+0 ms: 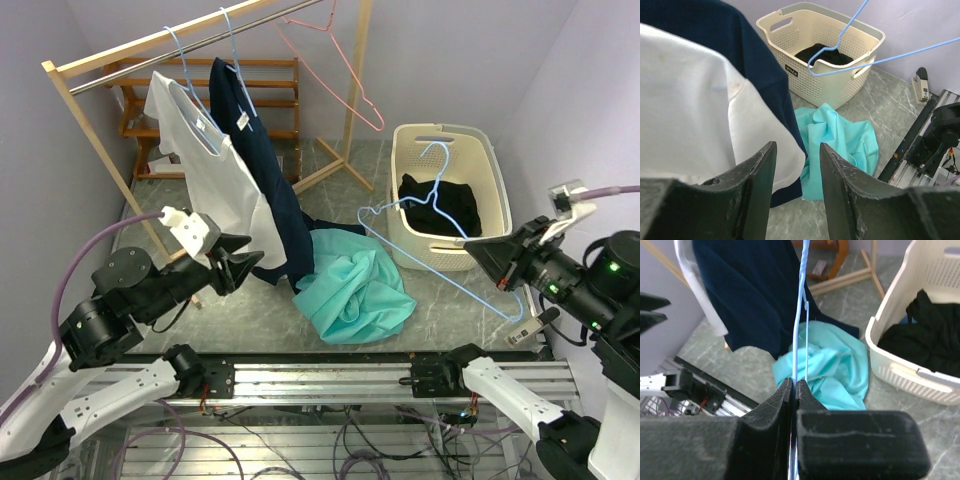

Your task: Remove the t-shirt from the hanger

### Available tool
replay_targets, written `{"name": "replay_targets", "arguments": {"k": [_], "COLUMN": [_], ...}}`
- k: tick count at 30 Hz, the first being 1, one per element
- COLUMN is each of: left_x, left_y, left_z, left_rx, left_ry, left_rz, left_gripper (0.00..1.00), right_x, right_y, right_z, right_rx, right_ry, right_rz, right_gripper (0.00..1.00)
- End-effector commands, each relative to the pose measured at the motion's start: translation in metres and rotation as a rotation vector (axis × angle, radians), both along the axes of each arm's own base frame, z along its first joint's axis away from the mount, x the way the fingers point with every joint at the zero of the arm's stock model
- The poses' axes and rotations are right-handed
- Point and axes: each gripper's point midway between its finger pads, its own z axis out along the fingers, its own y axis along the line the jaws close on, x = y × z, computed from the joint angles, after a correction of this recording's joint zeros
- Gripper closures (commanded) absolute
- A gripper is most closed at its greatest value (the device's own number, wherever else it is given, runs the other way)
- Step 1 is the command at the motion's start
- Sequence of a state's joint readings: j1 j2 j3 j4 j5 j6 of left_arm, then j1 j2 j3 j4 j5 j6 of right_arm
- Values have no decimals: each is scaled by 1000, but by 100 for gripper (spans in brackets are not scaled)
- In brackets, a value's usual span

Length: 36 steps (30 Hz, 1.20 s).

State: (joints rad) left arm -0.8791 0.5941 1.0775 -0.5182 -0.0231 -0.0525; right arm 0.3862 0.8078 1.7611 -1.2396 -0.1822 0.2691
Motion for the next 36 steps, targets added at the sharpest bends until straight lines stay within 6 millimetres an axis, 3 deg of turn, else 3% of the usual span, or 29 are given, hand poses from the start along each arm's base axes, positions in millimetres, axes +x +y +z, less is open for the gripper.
{"name": "replay_targets", "arguments": {"k": [1,7,16,22,27,36], "left_x": [-4,-15,-24,-22,-18,-14], "left_y": [17,41,75,75,59,56], "left_z": [3,-4,-32,-43,-59,-64], "left_rx": [-76,-199,-303,-270,-193,-159], "left_ry": [0,9,35,60,111,131], "left_rz": [58,110,204,217,187,199], "left_gripper": [50,51,50,50,51,52], "right_x": [3,26,137,208,253,307], "right_y": [2,45,79,106,122,165], "right_z": [28,54,90,108,125,125], "right_rx": [61,157,228,254,242,218], "right_ry": [-82,-243,-482,-557,-608,-620], "right_rz": [-9,181,124,111,88,94], "right_gripper": [100,100,100,100,100,100]}}
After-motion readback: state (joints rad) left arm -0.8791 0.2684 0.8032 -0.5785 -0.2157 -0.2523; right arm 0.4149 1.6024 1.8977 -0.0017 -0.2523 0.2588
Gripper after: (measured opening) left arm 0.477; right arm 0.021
